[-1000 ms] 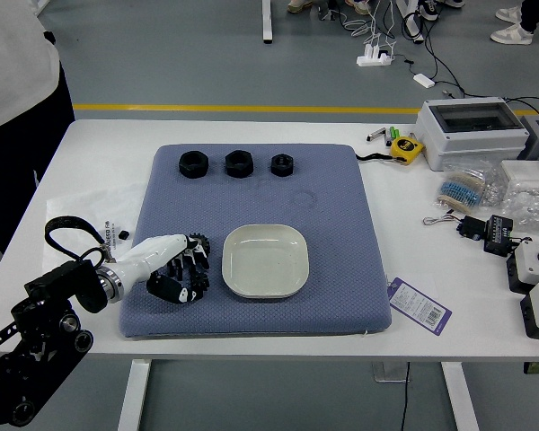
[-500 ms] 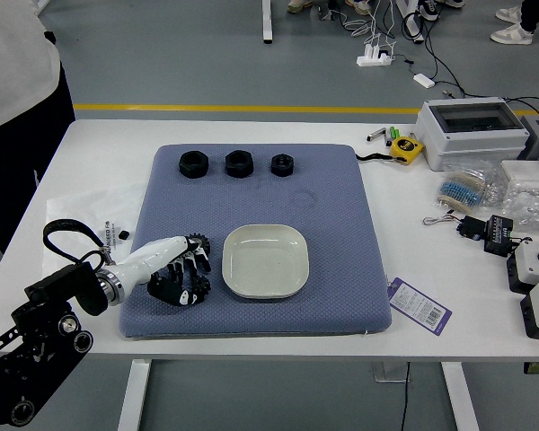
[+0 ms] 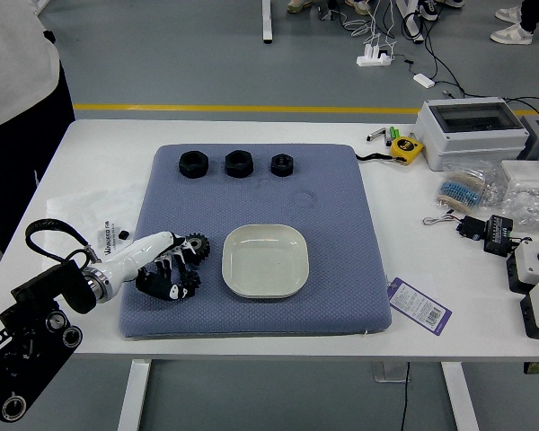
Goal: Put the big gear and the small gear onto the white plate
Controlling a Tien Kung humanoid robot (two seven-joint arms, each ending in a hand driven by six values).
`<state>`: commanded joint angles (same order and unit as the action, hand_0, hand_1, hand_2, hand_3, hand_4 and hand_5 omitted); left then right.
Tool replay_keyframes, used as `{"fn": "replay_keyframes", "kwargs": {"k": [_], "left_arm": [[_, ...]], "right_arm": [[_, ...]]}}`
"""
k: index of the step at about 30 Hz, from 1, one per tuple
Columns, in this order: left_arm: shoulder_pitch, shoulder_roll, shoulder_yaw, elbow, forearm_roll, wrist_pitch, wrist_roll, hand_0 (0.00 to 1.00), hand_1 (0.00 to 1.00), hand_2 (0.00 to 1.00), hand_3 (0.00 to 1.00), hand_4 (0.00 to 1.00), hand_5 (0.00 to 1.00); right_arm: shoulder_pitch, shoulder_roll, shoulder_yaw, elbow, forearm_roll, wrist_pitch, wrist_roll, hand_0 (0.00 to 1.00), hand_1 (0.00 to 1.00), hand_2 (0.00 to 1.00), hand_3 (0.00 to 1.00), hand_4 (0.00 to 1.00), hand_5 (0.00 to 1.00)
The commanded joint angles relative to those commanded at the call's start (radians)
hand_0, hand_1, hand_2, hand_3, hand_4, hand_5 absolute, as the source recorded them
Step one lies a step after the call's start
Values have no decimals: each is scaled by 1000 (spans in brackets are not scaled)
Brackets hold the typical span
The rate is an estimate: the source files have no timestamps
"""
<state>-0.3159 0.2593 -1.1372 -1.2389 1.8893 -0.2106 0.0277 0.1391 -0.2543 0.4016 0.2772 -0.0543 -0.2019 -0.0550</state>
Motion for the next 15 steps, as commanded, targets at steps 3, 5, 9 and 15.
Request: {"fn": "replay_keyframes", "kwargs": {"k": [3,5,9,15], "left_arm": [[2,1,-9,1,-17,1,1,278,287,411,534,813,2],[4,1,-14,2,-28,2,2,278,287,411,534,813,2],[9,0,-23,6,-48,4,3,277,281,408,533,805,2],[16,0,-27,7,-61,5,5,276,276,402,532,796,2]], "right_arm": [[-1,1,2,0,-4,0,-1,652,651,741,612,864,708],[-2,1,3,0,-4,-1,-1,652,651,741,612,864,708],[-4,2,5,0,-7,-2,-2,653,651,741,612,864,708],[-8,3,9,0,-13,-3,-5,653,651,741,612,864,708]]}}
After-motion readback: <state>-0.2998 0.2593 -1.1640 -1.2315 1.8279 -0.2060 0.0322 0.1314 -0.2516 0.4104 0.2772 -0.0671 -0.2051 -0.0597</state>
